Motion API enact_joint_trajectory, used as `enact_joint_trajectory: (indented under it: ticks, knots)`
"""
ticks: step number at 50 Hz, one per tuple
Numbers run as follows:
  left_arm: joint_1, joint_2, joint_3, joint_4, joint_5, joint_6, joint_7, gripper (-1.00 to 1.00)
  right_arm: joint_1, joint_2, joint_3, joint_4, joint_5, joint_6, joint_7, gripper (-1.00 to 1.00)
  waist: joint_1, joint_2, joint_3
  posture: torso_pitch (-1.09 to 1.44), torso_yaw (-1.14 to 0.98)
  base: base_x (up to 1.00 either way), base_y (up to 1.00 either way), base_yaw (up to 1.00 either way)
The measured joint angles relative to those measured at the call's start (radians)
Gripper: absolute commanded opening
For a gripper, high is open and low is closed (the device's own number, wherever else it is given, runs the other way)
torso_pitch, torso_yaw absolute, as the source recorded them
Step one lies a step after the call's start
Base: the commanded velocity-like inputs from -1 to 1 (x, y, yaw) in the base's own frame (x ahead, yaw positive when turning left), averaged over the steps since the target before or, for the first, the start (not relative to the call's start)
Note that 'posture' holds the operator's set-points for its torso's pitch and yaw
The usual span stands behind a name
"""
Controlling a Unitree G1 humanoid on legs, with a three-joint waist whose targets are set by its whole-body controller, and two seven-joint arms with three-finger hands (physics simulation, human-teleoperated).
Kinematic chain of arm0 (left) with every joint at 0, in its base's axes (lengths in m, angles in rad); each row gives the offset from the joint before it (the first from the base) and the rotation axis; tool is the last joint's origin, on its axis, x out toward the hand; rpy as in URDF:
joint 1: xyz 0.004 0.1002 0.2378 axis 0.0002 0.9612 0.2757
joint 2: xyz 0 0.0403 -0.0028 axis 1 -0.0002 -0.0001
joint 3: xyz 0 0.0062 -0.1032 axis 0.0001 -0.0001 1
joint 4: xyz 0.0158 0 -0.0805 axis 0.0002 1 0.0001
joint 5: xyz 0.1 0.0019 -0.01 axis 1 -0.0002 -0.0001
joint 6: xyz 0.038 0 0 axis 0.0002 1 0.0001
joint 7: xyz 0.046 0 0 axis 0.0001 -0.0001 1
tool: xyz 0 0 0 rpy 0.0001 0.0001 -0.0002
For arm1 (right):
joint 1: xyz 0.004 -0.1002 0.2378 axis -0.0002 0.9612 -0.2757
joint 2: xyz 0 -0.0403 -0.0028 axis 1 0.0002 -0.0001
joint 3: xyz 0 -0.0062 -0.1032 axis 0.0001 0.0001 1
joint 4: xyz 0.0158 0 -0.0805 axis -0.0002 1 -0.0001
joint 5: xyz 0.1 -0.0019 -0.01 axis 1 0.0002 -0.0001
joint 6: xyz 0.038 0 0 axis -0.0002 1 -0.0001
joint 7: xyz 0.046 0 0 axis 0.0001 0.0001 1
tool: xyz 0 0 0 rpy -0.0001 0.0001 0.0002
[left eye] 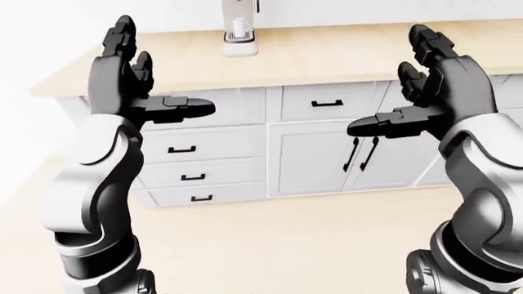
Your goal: Press the button on the coffee machine to serve coffee.
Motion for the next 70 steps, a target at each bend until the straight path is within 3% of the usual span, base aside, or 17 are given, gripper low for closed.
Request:
enact_joint_trajectory:
  ticks: [2, 4, 7, 9, 13, 16, 36, 41, 44, 46, 48, 51, 59, 62, 64, 66, 70]
  knots:
    - [0.002, 0.0, -0.004, 0.009, -0.002, 0.004, -0.003, 1.0, 0.001, 0.003, 0.003, 0.014, -0.002, 0.002, 0.001, 1.0, 0.006, -0.005, -0.014, 0.0, 0.0, 0.0, 0.53, 0.0]
    - [-0.006, 0.002, 0.001, 0.008, 0.001, -0.002, -0.004, 1.0, -0.008, 0.0, 0.003, 0.008, -0.002, -0.004, 0.003, 1.0, 0.01, 0.013, -0.011, 0.0, 0.0, 0.0, 0.53, 0.0]
    - [-0.008, 0.0, 0.001, 0.006, 0.01, -0.026, -0.005, 1.0, -0.005, 0.002, -0.004, -0.004, -0.004, -0.02, 0.004, 1.0, 0.004, 0.064, 0.0, 0.0, 0.0, 0.0, 0.53, 0.0]
    - [-0.006, 0.0, 0.002, 0.004, 0.012, -0.027, -0.007, 1.0, -0.006, 0.004, -0.001, 0.005, -0.006, -0.025, 0.003, 1.0, 0.004, 0.117, -0.007, 0.0, 0.0, 0.0, 0.53, 0.0]
    - [0.017, 0.005, 0.025, 0.028, 0.022, -0.02, -0.004, 1.0, 0.01, 0.022, 0.029, 0.017, 0.008, -0.016, 0.013, 1.0, 0.026, 0.105, 0.002, 0.0, 0.0, 0.0, 0.53, 0.0]
    - [0.014, 0.001, 0.019, 0.021, 0.026, -0.018, -0.001, 1.0, 0.009, 0.02, 0.02, 0.022, 0.009, -0.021, 0.015, 1.0, 0.019, 0.067, -0.002, 0.0, 0.0, 0.0, 0.37, 0.0]
    - [0.015, -0.006, 0.008, 0.026, 0.035, -0.031, -0.013, 1.0, 0.0, 0.029, 0.011, 0.027, 0.014, -0.027, 0.022, 1.0, 0.031, 0.043, 0.032, 0.0, 0.0, 0.01, 0.0, 0.0]
    - [0.015, -0.005, 0.009, 0.029, 0.038, -0.023, -0.017, 1.0, -0.01, 0.023, 0.016, 0.026, 0.021, -0.014, 0.02, 1.0, 0.029, 0.03, 0.0, 0.0, 0.0, 0.16, 0.0, 0.0]
    - [-0.001, -0.002, 0.009, 0.01, 0.038, -0.033, -0.019, 1.0, -0.02, 0.016, 0.005, 0.014, 0.018, -0.023, 0.014, 1.0, 0.03, -0.007, -0.006, 0.0, 0.0, 0.23, 0.0, 0.0]
    - [0.007, -0.013, -0.002, -0.001, 0.036, -0.043, -0.023, 1.0, -0.01, 0.015, -0.005, 0.015, 0.013, -0.031, 0.009, 1.0, 0.021, 0.012, 0.004, 0.0, 0.0, 0.24, 0.0, 0.0]
    - [0.014, -0.016, -0.013, 0.005, 0.031, -0.04, -0.03, 1.0, 0.0, 0.015, -0.008, 0.023, 0.009, -0.023, 0.005, 1.0, 0.021, -0.003, 0.006, 0.0, 0.0, 0.25, 0.0, 0.0]
    - [0.014, -0.015, -0.01, 0.024, 0.031, -0.034, -0.035, 1.0, -0.006, 0.014, -0.002, 0.026, 0.012, -0.022, 0.005, 1.0, 0.025, 0.004, 0.009, 0.0, 0.0, 0.3, 0.0, 0.0]
    - [0.012, -0.014, -0.002, 0.011, 0.034, -0.037, -0.034, 1.0, -0.001, 0.015, 0.0, 0.029, 0.016, -0.028, 0.003, 1.0, 0.012, 0.067, 0.012, 0.0, 0.0, 0.32, 0.0, 0.0]
    - [0.011, -0.013, -0.003, 0.014, 0.034, -0.038, -0.034, 1.0, -0.005, 0.015, 0.003, 0.029, 0.016, -0.034, 0.002, 1.0, 0.006, 0.106, 0.004, 0.0, 0.0, 0.33, 0.0, 0.0]
    - [0.017, -0.008, 0.006, 0.016, 0.037, -0.041, -0.033, 1.0, 0.001, 0.028, 0.012, 0.028, 0.019, -0.042, 0.003, 1.0, 0.019, 0.091, 0.014, 0.0, 0.0, 0.32, 0.0, 0.0]
    - [0.032, -0.009, 0.017, 0.025, 0.043, -0.035, -0.028, 1.0, 0.006, 0.031, 0.028, 0.035, 0.029, -0.034, 0.009, 1.0, 0.026, 0.099, 0.023, 0.0, 0.0, 0.32, 0.0, 0.0]
    - [0.03, -0.013, 0.01, 0.036, 0.052, -0.042, -0.026, 1.0, 0.011, 0.03, 0.02, 0.036, 0.033, -0.042, 0.012, 1.0, 0.03, 0.083, 0.006, 0.0, 0.0, 0.33, 0.0, 0.0]
